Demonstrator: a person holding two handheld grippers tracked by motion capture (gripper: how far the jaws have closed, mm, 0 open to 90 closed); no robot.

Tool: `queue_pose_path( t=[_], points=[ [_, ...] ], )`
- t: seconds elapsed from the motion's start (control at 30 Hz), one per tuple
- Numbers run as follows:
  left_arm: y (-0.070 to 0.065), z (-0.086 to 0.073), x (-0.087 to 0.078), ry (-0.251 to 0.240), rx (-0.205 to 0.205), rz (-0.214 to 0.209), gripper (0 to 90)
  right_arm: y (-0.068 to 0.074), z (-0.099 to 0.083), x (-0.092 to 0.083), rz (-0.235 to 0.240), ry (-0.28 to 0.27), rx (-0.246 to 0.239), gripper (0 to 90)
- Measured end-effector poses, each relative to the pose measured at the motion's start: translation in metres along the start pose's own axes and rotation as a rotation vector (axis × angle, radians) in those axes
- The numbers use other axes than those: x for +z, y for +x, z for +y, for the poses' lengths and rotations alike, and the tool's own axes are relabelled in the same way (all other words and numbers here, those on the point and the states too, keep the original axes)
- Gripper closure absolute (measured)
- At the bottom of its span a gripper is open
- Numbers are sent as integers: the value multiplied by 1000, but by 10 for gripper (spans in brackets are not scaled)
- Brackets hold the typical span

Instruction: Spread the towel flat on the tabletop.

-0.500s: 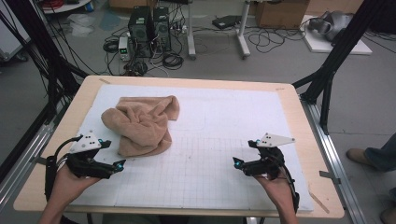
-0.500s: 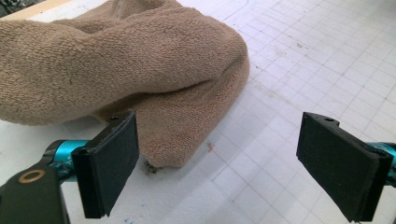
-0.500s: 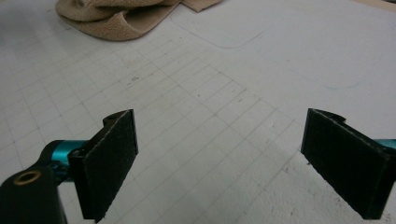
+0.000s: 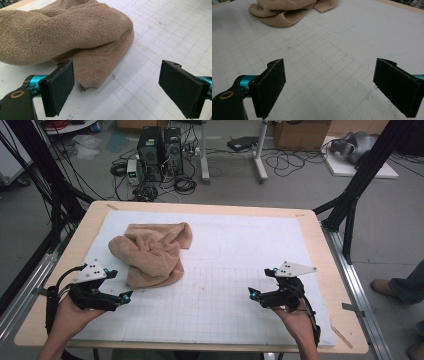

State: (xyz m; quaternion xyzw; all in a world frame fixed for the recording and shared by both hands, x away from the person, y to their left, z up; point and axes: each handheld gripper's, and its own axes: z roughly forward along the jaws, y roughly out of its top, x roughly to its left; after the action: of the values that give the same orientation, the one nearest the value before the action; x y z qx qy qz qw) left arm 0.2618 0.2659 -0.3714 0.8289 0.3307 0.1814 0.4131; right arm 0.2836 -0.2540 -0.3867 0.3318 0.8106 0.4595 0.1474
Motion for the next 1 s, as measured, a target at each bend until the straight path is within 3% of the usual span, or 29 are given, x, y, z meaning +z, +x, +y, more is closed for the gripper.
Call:
queue_pose_path(
  t=[0.7, 0.9, 1.0],
  points=[
    [2, 4, 5, -3, -4, -13, 137, 16, 72, 54, 87, 32, -117, 101],
    [3, 7, 7, -7, -9, -15, 137, 25, 99, 80, 129, 30, -136, 103],
    [3, 6, 8, -11, -13, -14, 141, 31, 110, 97, 166, 37, -162, 160]
  ],
)
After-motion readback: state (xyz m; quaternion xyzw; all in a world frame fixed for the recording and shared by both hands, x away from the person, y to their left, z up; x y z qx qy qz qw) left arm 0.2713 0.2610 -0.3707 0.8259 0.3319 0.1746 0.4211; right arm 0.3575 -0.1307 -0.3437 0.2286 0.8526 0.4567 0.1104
